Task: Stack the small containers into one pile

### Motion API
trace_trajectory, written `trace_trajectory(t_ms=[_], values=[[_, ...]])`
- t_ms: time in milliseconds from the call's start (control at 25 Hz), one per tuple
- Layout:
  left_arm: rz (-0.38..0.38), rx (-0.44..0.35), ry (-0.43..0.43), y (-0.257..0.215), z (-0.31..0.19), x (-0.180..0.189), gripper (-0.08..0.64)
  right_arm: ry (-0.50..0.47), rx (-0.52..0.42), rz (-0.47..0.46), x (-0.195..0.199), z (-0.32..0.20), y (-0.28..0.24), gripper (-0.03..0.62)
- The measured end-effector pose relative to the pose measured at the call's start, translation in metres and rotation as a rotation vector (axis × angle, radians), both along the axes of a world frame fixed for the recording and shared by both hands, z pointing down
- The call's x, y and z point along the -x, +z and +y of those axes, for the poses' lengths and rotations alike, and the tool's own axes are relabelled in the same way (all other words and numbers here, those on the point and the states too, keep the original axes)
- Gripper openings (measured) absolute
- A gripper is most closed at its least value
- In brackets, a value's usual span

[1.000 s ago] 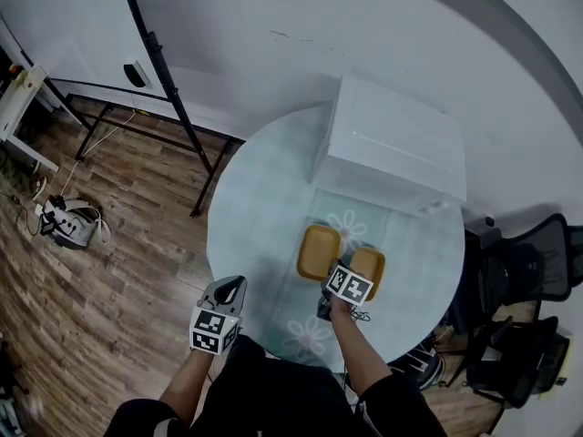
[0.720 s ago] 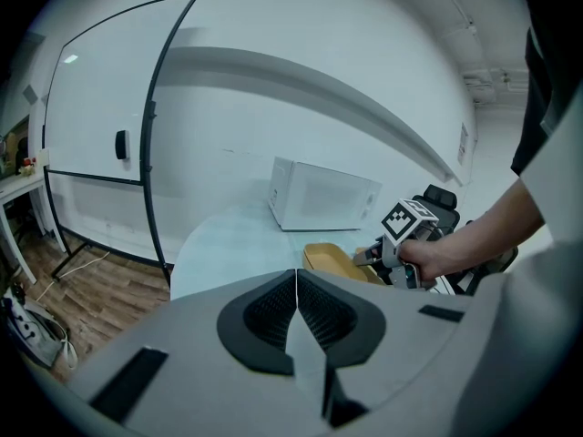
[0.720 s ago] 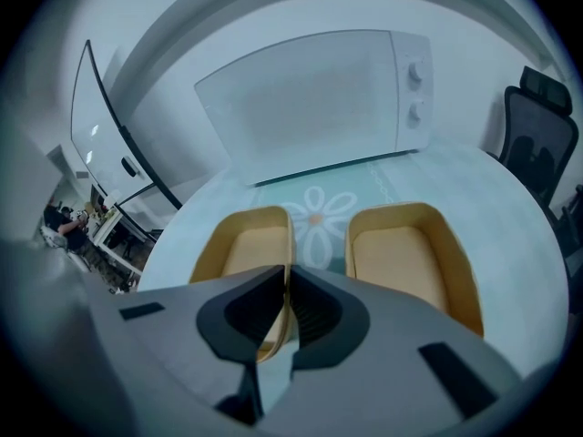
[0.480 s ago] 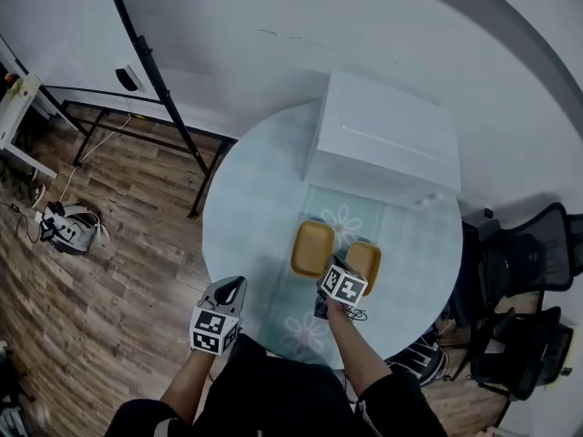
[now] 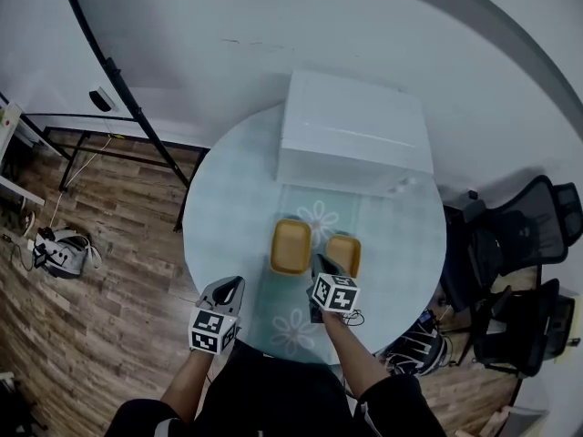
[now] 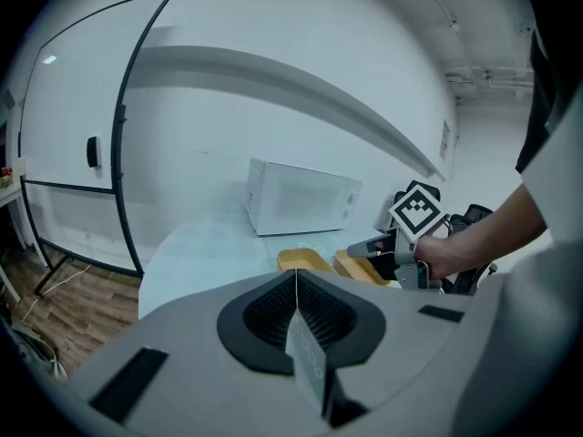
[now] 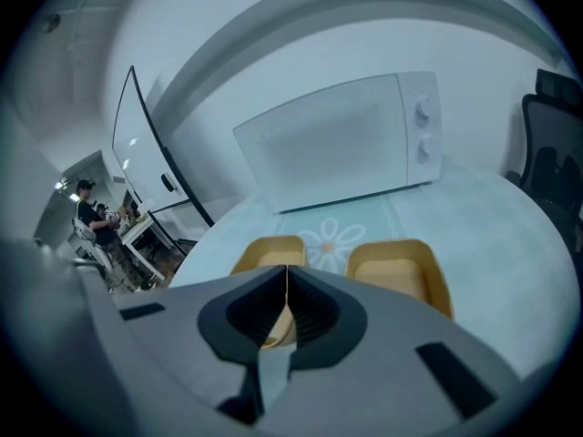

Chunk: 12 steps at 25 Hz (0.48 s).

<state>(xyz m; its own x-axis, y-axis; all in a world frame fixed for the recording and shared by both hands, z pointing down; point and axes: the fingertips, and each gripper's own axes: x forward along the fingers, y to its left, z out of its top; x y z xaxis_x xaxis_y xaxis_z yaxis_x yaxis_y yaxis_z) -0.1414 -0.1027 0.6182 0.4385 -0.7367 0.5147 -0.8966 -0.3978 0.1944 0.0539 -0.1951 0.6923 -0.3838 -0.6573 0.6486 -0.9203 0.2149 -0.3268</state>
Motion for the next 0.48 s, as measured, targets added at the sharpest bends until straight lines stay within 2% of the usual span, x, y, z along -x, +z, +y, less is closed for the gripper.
trace_trajectory(t_ms=[200,360,480], values=[[0.003,-0.009,0.049,-0.003,-0.006,-0.026,0.015,0.025,-0.08,0.008,-0.026,0.002,-0.018,0.029],[0.01,-0.01,0.076,-0.007,-0.008,-0.044,0.015,0.049,-0.092,0.03,-0.05,0.007,-0.019,0.031],[0.006,-0.004,0.091,-0.006,-0.008,-0.053,0.015,0.067,-0.088,0.036,-0.065,0.01,-0.017,0.062]])
